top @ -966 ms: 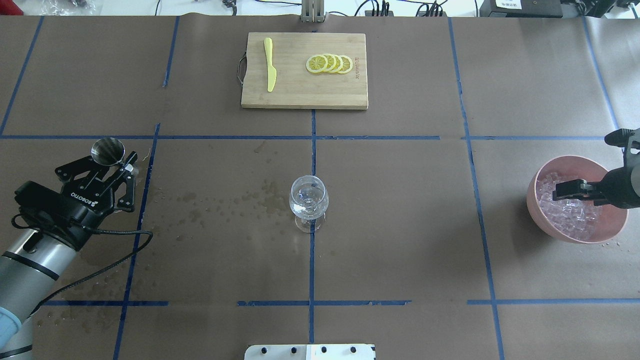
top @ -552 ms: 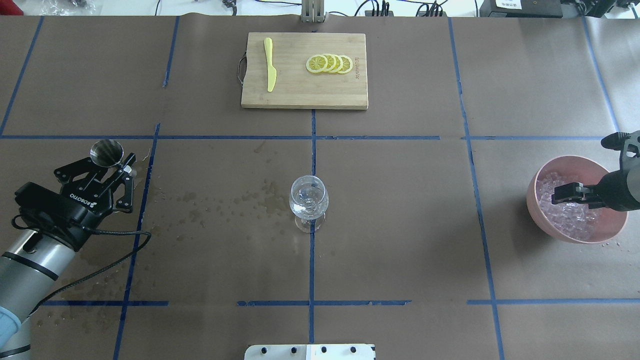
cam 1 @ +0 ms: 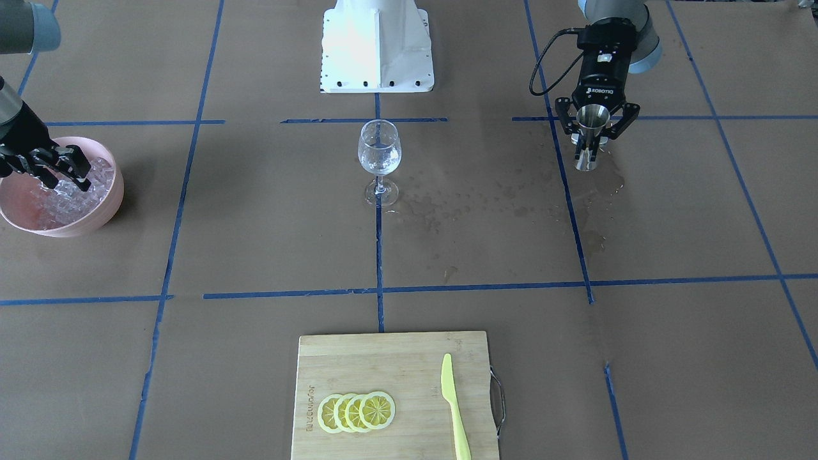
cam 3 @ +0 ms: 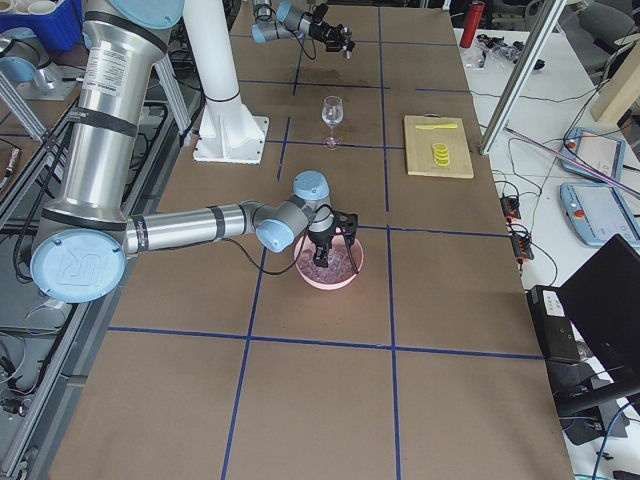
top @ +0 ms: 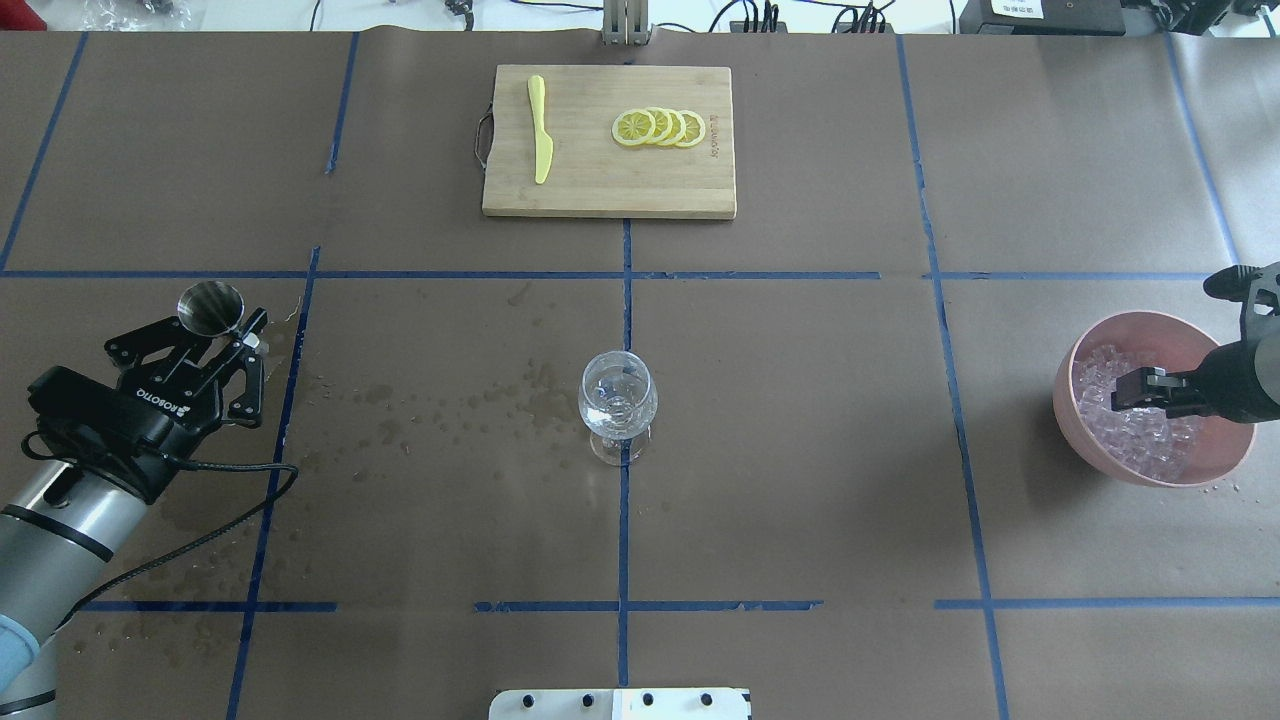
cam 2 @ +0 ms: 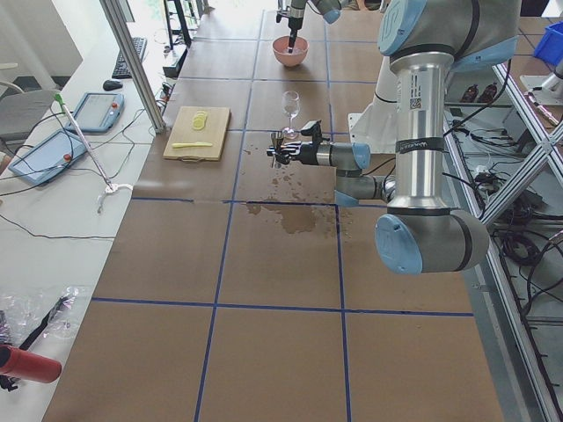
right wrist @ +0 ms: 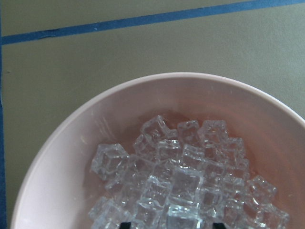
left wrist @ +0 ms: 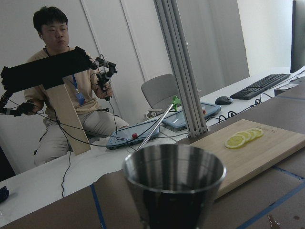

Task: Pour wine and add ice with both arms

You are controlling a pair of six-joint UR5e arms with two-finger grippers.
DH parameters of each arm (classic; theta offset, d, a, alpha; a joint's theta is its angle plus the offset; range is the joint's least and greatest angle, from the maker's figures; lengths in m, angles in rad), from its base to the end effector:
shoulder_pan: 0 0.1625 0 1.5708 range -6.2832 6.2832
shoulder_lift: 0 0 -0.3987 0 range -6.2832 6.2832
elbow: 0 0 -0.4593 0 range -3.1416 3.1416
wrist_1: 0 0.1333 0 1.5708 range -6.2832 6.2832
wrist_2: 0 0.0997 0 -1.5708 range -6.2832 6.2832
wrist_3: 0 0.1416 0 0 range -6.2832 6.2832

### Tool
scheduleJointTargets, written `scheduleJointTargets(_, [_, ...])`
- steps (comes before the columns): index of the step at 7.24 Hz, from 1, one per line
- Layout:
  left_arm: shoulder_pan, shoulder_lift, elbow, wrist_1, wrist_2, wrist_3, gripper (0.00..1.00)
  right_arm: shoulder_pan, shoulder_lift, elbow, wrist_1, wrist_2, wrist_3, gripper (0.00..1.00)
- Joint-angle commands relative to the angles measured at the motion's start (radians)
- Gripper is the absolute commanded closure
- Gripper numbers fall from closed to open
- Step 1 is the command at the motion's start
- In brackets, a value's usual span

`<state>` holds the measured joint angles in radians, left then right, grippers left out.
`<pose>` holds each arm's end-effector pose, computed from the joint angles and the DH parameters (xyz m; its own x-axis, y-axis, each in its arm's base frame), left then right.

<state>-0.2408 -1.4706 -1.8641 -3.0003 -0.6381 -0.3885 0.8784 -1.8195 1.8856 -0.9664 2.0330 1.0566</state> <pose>0.4169 -0.3568 0.3671 0.8334 0.3630 -0.4168 0.3954 0.1352 0.9085 -0.2761 -0.4428 0.5559 0.6874 0.1392 0.7129 -0.1998 0.9798 0.0014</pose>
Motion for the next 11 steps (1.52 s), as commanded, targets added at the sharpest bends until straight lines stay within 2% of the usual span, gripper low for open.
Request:
scheduleJointTargets(1, [0.002,0.001,0.009,0.0,-0.002,-0.003,1.0,0.002,0.002,0.001,0.0,0.001,-0.001,0.51])
scheduleJointTargets(4, [0.002,-0.001,0.028,0.0,0.0,-0.035,1.0,0.016,0.002,0.009,0.0,0.003,-0.007,0.68])
scheduleJointTargets(7, [0.003,-0.004,0.028,0.0,0.0,-0.036,1.0,0.034,-0.003,0.021,0.0,0.007,-0.012,1.0])
scheduleJointTargets(9, [0.003,-0.004,0.039,0.0,0.0,-0.049,1.0,0.05,-0.012,0.052,-0.002,0.013,-0.013,1.0])
scheduleJointTargets(11, [0.003,-0.001,0.116,-0.002,0.012,-0.159,1.0,0.069,-0.041,0.099,-0.002,0.013,-0.013,1.0])
